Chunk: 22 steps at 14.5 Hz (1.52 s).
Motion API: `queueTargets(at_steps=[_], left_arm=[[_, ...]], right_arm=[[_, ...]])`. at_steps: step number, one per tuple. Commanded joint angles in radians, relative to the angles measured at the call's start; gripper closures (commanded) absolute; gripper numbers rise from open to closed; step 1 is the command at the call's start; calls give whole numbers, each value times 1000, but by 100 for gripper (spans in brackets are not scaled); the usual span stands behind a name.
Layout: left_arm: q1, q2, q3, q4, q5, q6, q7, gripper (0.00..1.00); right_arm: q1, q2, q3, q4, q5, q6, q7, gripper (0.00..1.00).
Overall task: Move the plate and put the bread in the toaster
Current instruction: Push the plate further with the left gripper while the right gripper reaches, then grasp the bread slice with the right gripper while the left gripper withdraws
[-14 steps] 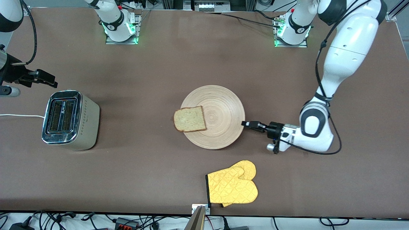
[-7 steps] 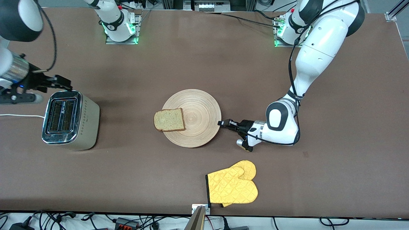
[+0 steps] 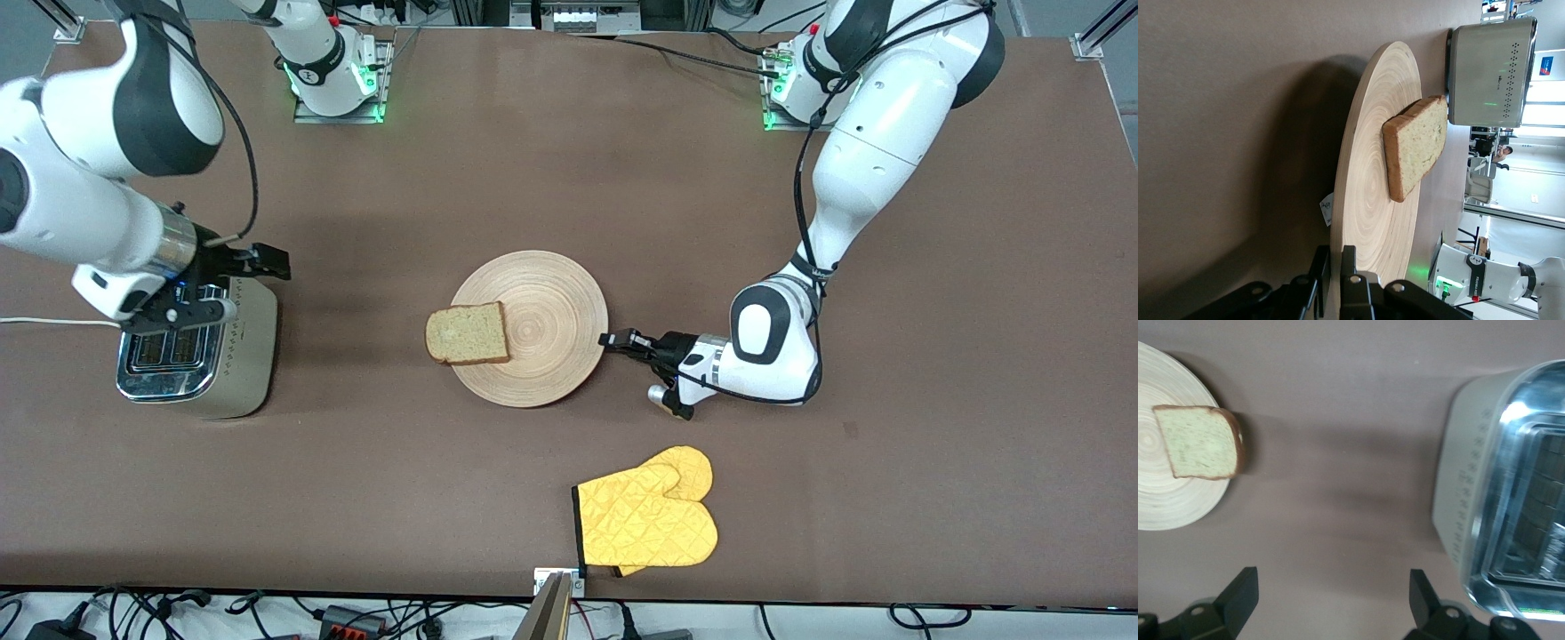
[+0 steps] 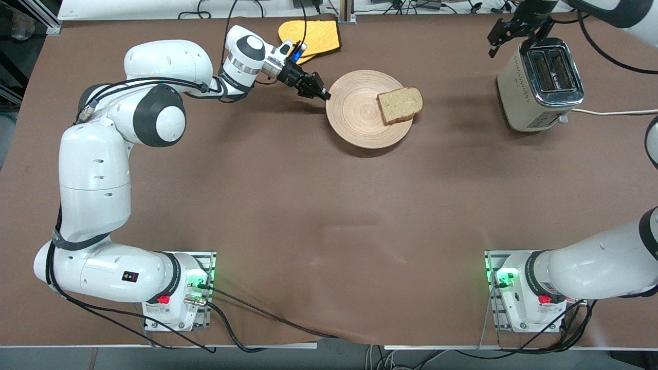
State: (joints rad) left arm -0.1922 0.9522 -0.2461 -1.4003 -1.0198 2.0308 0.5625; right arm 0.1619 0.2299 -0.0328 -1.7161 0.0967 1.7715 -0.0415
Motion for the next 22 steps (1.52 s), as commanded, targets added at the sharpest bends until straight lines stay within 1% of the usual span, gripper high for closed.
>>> queueTargets(at_steps=[1, 3, 4, 5, 7, 8, 11, 13, 15, 17, 18, 19, 20, 21, 22], left_arm=[[0, 10, 21, 30, -17, -23, 5, 67], [10, 0, 74, 35, 12, -33, 7, 65], [19, -3, 91, 38, 41, -44, 7, 65], [37, -13, 93, 43, 88, -82, 7, 65], [80, -15, 94, 134, 231, -177, 5, 65], [106, -16, 94, 167, 283, -235, 4, 65], [196, -43, 103, 239, 348, -409, -7, 65], [230, -49, 116, 318, 427, -522, -57, 66], [232, -82, 145, 415, 580, -630, -134, 67], [229, -165, 143, 429, 751, -675, -165, 67], [227, -211, 146, 428, 817, -688, -167, 64], [224, -242, 146, 429, 898, -695, -165, 56], [224, -248, 142, 432, 961, -704, -165, 48], [223, -263, 142, 434, 998, -719, -164, 42], [221, -286, 143, 432, 1018, -724, -164, 14]], right_arm=[[36, 60, -4, 12, 32, 45, 2, 0], [47, 92, -6, 9, 112, 78, 2, 0], [47, 110, -4, 9, 135, 91, 2, 0], [50, 130, -4, 9, 165, 109, 2, 0], [56, 164, -4, 9, 233, 132, 2, 0], [59, 181, -4, 9, 262, 150, 2, 0], [74, 239, -4, 10, 348, 218, -5, 0], [91, 282, -4, 10, 400, 267, -11, 0], [100, 325, -4, 10, 466, 290, -17, 0], [102, 354, -4, 10, 527, 302, -53, 0], [100, 374, -4, 12, 553, 304, -92, 0], [97, 393, -4, 13, 589, 304, -118, 0], [97, 405, -4, 13, 636, 304, -136, 4], [100, 413, -4, 13, 673, 302, -149, 8], [102, 420, -4, 13, 682, 302, -156, 10]])
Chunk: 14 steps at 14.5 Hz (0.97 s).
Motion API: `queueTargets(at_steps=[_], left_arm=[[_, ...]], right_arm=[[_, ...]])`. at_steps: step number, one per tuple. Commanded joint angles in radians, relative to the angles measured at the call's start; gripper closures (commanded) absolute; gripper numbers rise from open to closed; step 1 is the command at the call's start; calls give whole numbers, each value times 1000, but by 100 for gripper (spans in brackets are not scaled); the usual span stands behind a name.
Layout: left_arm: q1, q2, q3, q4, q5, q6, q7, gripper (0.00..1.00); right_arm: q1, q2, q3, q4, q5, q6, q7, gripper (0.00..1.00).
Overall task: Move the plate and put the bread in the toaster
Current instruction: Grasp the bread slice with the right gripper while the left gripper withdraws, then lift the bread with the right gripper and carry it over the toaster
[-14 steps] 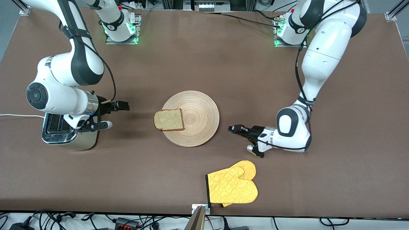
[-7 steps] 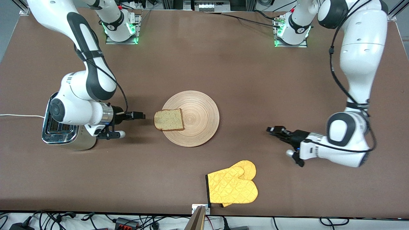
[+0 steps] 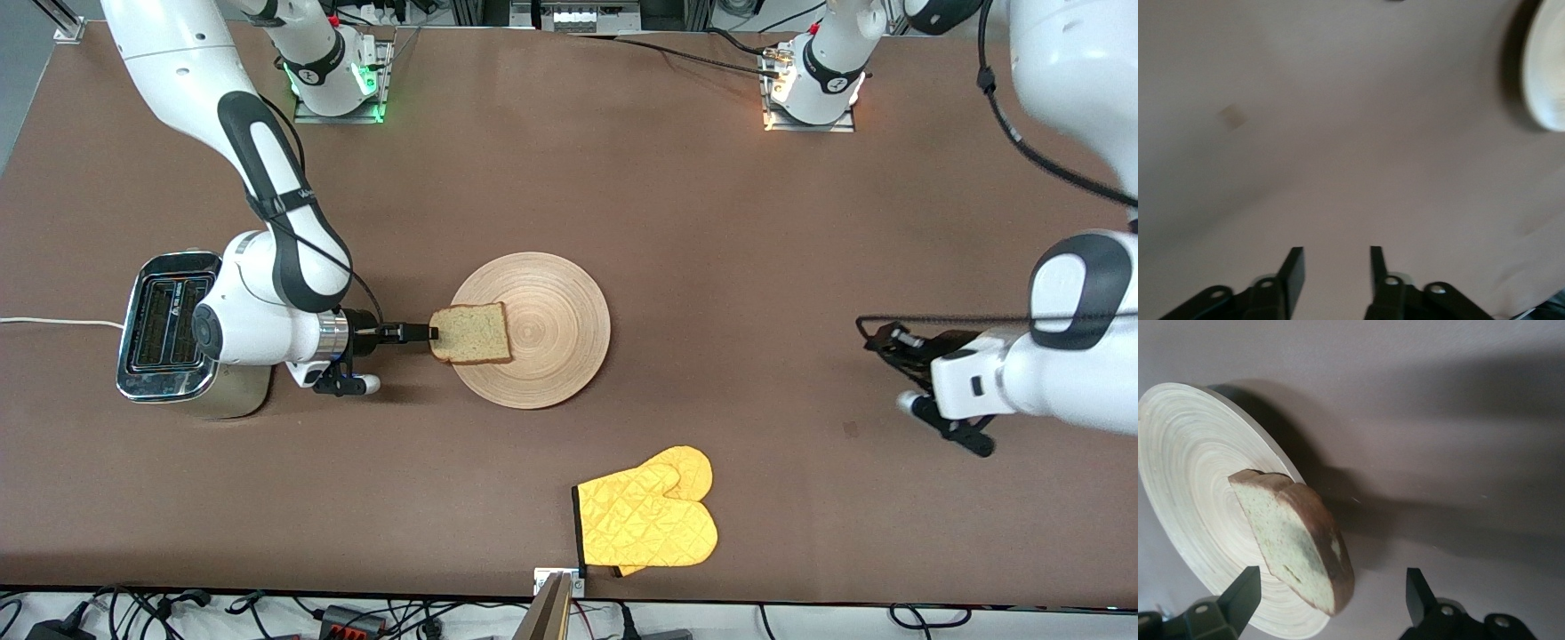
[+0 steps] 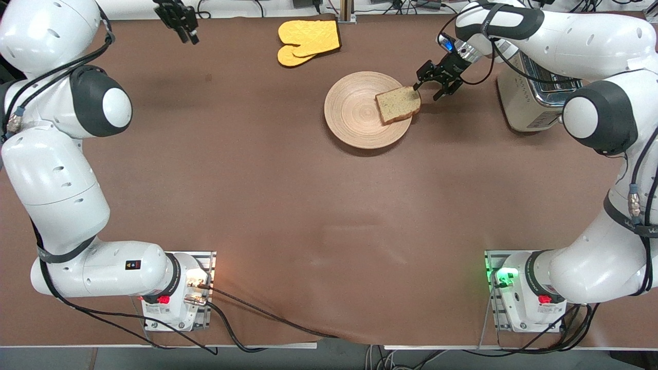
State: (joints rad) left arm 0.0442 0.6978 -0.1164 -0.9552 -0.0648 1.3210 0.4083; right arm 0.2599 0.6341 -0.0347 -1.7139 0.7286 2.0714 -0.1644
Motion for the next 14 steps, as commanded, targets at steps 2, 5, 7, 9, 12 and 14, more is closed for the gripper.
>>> queueTargets(at_steps=[2, 5, 7, 9, 12, 14], left_arm=[[-9, -76, 14, -13, 71, -22, -5, 0], [-1, -104, 18, -13, 74, -14, -12, 0], [8, -121, 27, -14, 72, -2, -25, 0], [3, -156, 26, -19, 85, 17, -78, 0], [-9, -193, 4, -40, 125, -31, -263, 0], [-33, -207, -5, -48, 120, -39, -411, 0]], right_arm=[[4, 30, -2, 17, 52, 4, -38, 17], [4, 38, -2, 17, 52, 3, -38, 34], [4, 39, -2, 19, 52, 3, -38, 46], [7, 39, -2, 19, 52, -1, -37, 61], [22, 38, -2, 20, 52, -5, -23, 87], [24, 36, -2, 27, 54, -10, -20, 95]])
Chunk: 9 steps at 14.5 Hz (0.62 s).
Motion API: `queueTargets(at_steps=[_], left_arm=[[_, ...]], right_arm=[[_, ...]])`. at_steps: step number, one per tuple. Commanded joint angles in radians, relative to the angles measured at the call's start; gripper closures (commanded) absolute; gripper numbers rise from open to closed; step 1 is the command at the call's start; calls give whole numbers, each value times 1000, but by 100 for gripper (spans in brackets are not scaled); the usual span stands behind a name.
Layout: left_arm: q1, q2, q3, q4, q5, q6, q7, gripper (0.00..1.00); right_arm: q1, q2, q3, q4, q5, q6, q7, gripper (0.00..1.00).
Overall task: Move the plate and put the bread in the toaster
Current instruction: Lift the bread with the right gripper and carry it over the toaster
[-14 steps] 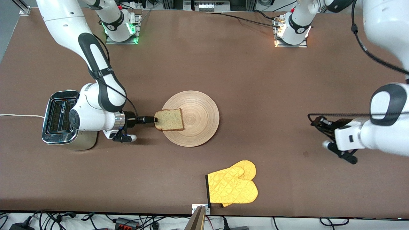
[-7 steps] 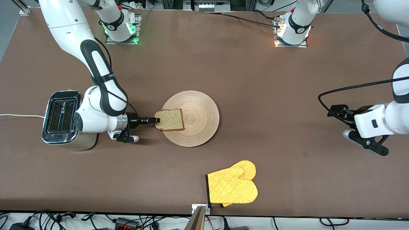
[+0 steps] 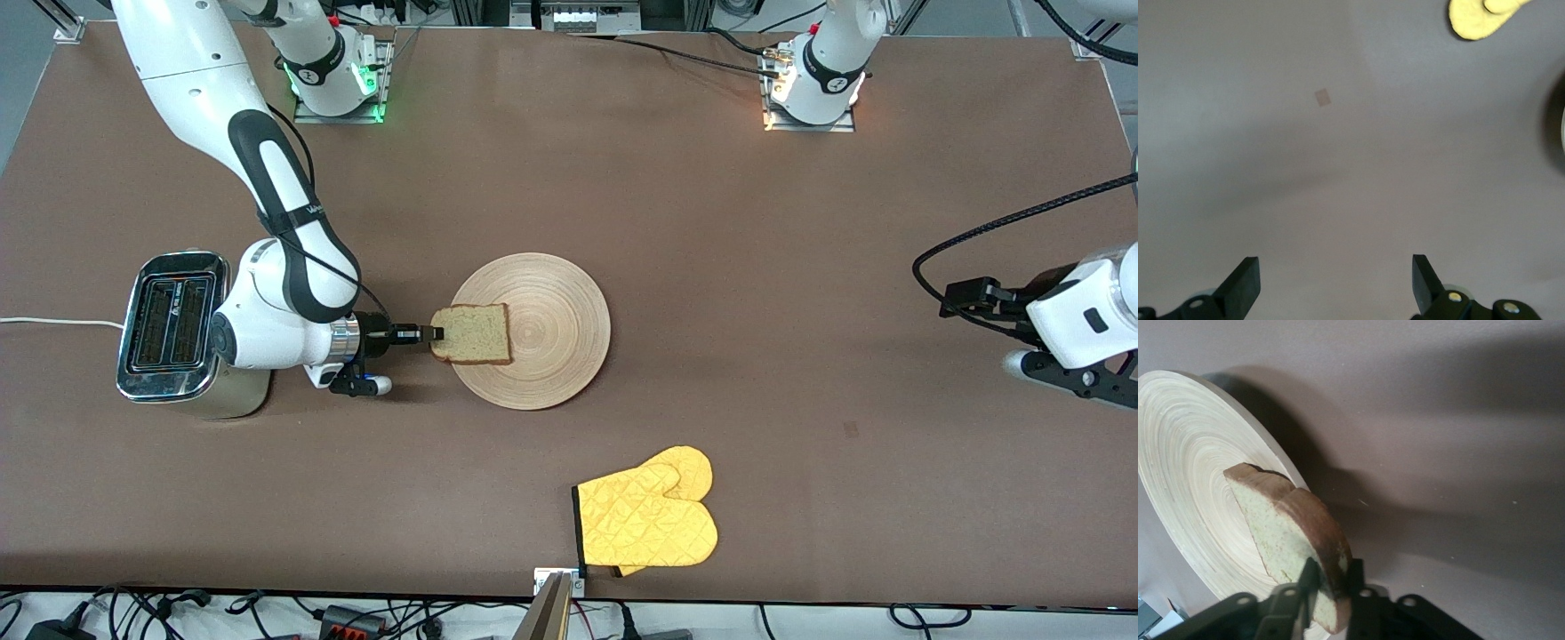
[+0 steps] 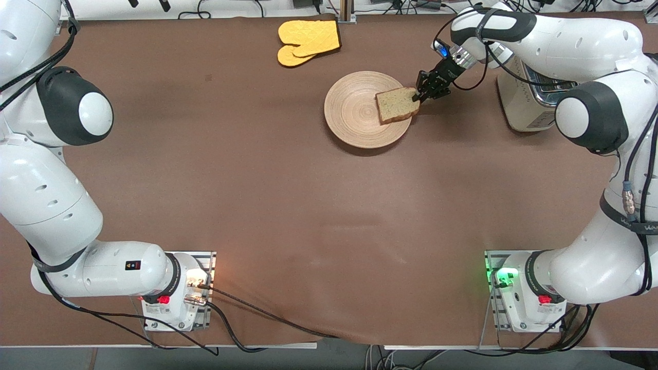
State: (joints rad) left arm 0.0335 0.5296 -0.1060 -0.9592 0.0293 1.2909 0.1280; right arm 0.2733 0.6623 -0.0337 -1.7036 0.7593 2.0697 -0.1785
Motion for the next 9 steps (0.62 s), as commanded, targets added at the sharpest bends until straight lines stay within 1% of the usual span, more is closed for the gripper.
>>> queueTargets(at_steps=[1, 3, 4, 6, 7, 8, 9], left_arm=[[-24, -48, -30, -58, 23, 4, -160, 0], [-24, -91, -63, -114, 21, 36, -175, 0], [-24, -139, -81, -189, 21, 71, -200, 0], [-11, -308, -89, -474, 20, 264, -237, 0], [-6, -382, -87, -601, 20, 344, -235, 0], [11, -413, -90, -669, 17, 390, -228, 0], [38, -434, -124, -685, 18, 395, -223, 0]], right_arm=[[10, 7, -3, 24, 21, -10, -6, 99], [15, 3, -3, 44, 21, -11, -10, 100], [15, -3, -5, 54, 18, -22, -10, 100], [14, -18, -15, 94, -4, -69, -1, 100], [7, -26, -18, 126, -53, -104, 16, 100], [0, -32, -18, 166, -117, -152, 45, 100], [-11, -44, -31, 192, -164, -196, 80, 100]])
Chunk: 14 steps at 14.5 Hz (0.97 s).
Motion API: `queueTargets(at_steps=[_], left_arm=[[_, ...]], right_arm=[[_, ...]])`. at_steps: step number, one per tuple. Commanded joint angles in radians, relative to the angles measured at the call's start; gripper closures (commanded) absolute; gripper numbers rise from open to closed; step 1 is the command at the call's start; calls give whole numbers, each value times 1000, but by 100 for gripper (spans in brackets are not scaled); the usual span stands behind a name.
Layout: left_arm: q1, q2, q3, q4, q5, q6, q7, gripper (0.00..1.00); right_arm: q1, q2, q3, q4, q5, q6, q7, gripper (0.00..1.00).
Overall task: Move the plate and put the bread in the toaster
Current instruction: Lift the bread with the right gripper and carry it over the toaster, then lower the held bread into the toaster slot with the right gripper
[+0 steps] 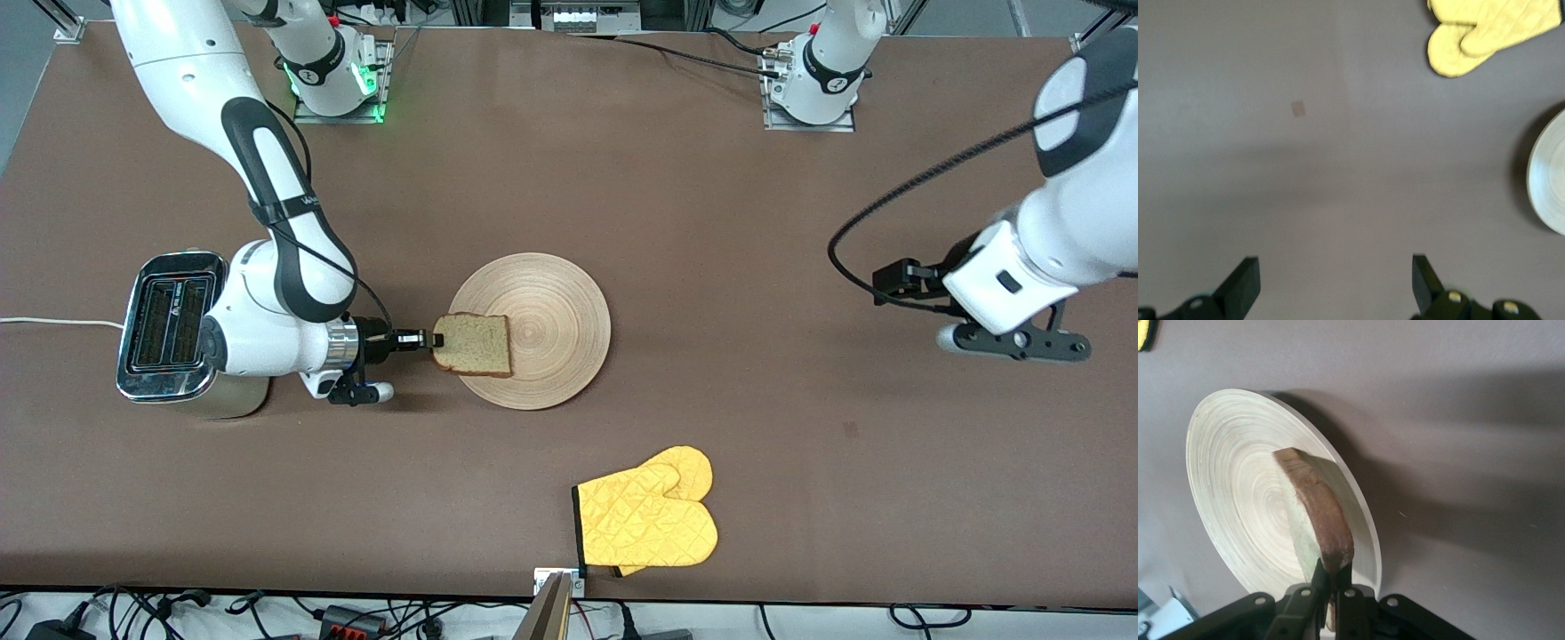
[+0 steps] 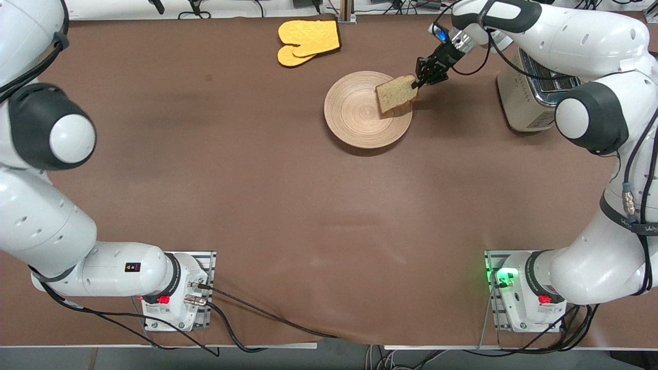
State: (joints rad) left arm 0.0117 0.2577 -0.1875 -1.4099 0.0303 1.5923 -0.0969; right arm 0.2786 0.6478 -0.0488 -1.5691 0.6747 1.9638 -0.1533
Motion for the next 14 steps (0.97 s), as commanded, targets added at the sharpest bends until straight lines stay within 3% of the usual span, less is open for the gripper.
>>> queueTargets(at_steps=[1, 6, 8, 10, 14], left_arm=[[69, -155, -50, -219, 19, 83, 3, 0], [86, -140, -47, -207, 25, 87, 5, 0], [71, -149, 9, -218, 30, 95, 0, 0], [28, -155, 69, -242, 28, 97, 5, 0], [14, -202, 72, -290, 28, 97, 5, 0]], right_arm=[[-24, -46, -29, 82, -110, -138, 79, 100], [-22, -111, -158, 165, -214, -371, 175, 100], [-16, -147, -207, 167, -326, -422, 175, 100], [-21, -209, -206, 167, -468, -428, 170, 100], [-19, -284, -207, 167, -699, -430, 155, 100]])
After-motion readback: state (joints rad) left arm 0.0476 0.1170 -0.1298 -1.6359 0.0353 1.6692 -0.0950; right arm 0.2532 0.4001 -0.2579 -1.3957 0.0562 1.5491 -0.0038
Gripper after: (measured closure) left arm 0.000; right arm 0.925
